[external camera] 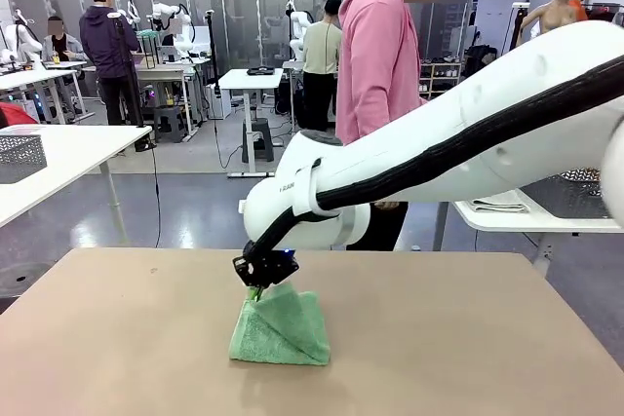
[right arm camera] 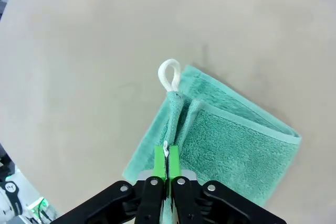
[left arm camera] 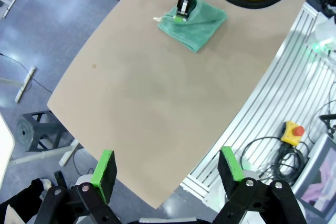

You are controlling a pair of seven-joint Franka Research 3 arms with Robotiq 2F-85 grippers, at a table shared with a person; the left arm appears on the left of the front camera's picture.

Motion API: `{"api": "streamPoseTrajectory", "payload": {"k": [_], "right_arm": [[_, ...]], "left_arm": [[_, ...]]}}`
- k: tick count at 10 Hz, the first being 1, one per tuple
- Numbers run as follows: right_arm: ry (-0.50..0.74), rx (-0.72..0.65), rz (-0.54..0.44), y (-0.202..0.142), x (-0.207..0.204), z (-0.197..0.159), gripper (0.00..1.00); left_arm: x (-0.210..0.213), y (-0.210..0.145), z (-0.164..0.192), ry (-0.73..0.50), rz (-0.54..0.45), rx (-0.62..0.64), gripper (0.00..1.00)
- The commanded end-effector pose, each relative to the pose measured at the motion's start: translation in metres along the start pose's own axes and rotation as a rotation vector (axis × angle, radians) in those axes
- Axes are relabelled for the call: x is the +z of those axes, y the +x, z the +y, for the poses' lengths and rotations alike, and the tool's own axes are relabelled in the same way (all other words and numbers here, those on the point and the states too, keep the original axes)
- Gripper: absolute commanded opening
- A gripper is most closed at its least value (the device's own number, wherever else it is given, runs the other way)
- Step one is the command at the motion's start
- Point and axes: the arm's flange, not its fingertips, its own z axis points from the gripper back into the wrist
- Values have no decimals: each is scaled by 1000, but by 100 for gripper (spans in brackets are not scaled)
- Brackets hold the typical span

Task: Fold the towels and place them in the basket.
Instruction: When a person lays out a Towel with hook on the table, fold it in half twice.

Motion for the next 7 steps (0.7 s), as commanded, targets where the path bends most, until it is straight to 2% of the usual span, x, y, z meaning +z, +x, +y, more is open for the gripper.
{"api": "streamPoseTrajectory", "payload": {"k": [1,2,3,4,6,7], "right_arm": [[-26,-50,-13,16,-9,15,0],[-28,-66,-17,18,-13,18,29],[-33,-71,-18,20,-15,23,43],[-36,-77,-15,20,-18,28,69],[-54,-107,-16,19,-20,29,100],[-54,-115,-23,17,-18,28,100]], "left_arm": [[-1,-2,0,16,3,8,97],[-1,-2,0,16,3,8,97],[-1,-2,0,16,3,8,97],[-1,-2,0,16,3,8,97],[-1,-2,0,16,3,8,97],[-1,-2,0,16,3,8,97]]}}
